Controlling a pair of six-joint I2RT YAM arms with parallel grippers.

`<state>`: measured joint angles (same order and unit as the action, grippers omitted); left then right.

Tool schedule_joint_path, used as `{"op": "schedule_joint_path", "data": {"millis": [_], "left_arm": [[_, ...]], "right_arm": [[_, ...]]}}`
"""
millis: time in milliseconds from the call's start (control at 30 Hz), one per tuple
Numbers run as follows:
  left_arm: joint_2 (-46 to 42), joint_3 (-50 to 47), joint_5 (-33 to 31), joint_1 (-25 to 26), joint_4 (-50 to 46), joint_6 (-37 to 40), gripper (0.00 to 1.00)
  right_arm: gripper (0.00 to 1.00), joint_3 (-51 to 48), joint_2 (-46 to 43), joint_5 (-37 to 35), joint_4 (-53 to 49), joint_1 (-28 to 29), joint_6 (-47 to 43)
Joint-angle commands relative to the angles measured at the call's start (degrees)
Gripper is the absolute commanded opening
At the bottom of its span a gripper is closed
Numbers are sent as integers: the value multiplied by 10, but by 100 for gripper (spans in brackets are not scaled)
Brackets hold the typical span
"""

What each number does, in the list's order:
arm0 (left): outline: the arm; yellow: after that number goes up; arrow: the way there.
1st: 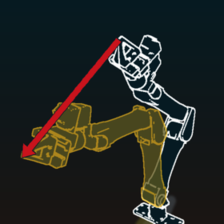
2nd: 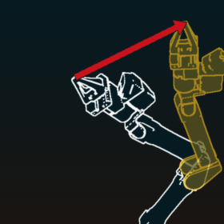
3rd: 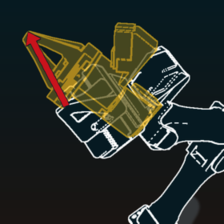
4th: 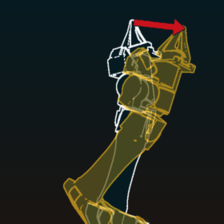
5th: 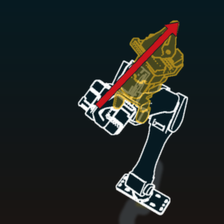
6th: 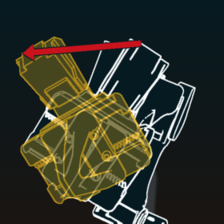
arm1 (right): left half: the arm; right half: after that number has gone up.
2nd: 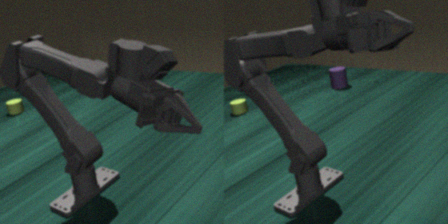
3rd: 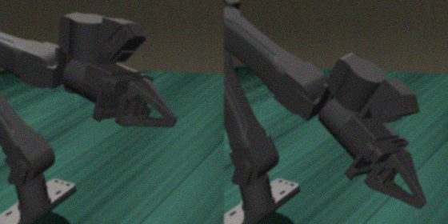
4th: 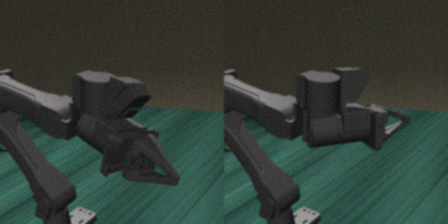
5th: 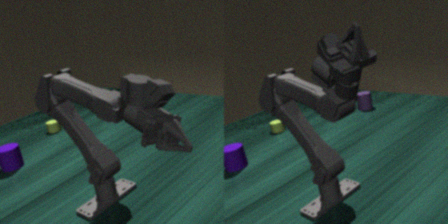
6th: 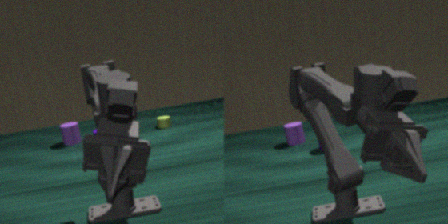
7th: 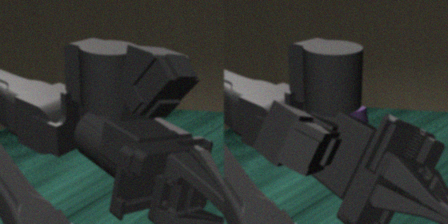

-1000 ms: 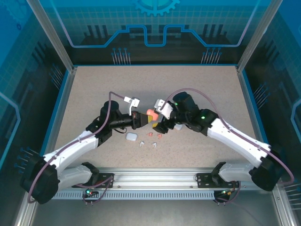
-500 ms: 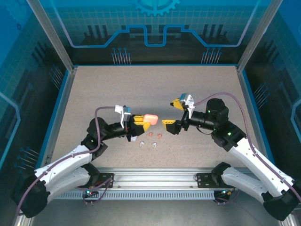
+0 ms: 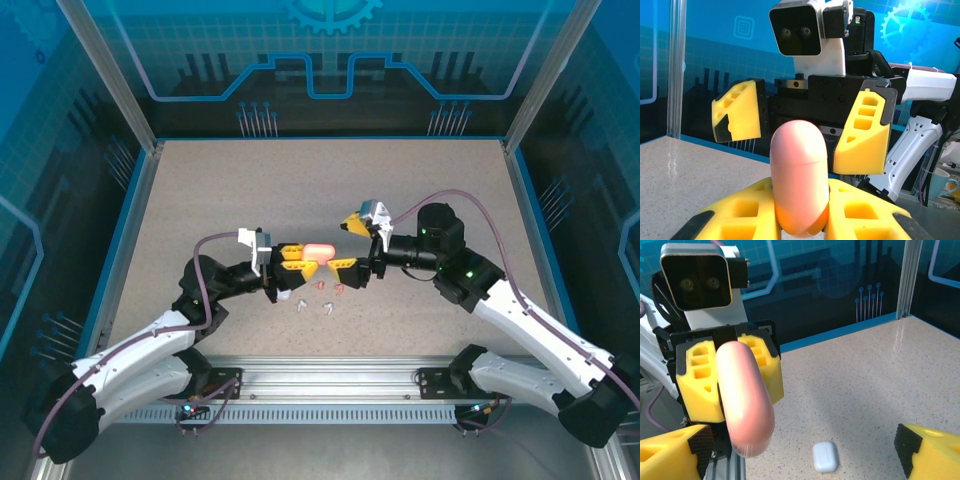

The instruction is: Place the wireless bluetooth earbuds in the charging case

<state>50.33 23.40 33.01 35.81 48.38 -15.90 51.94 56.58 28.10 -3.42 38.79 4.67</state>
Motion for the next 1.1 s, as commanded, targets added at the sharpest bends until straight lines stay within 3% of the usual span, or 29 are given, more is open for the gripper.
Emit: {"op": "schedule_joint_path", "data": {"millis": [0, 900, 1067], "left_arm": [[-5, -9, -8, 5, 26, 21, 0], [-13, -18, -12, 6, 22, 35, 0], [-15, -18, -19, 7, 16, 36, 0]], "right_arm": [[94, 29, 14, 3, 11, 11, -11], [90, 88, 51, -56, -26, 5, -31], [92, 80, 47, 5, -5, 4, -33]]}}
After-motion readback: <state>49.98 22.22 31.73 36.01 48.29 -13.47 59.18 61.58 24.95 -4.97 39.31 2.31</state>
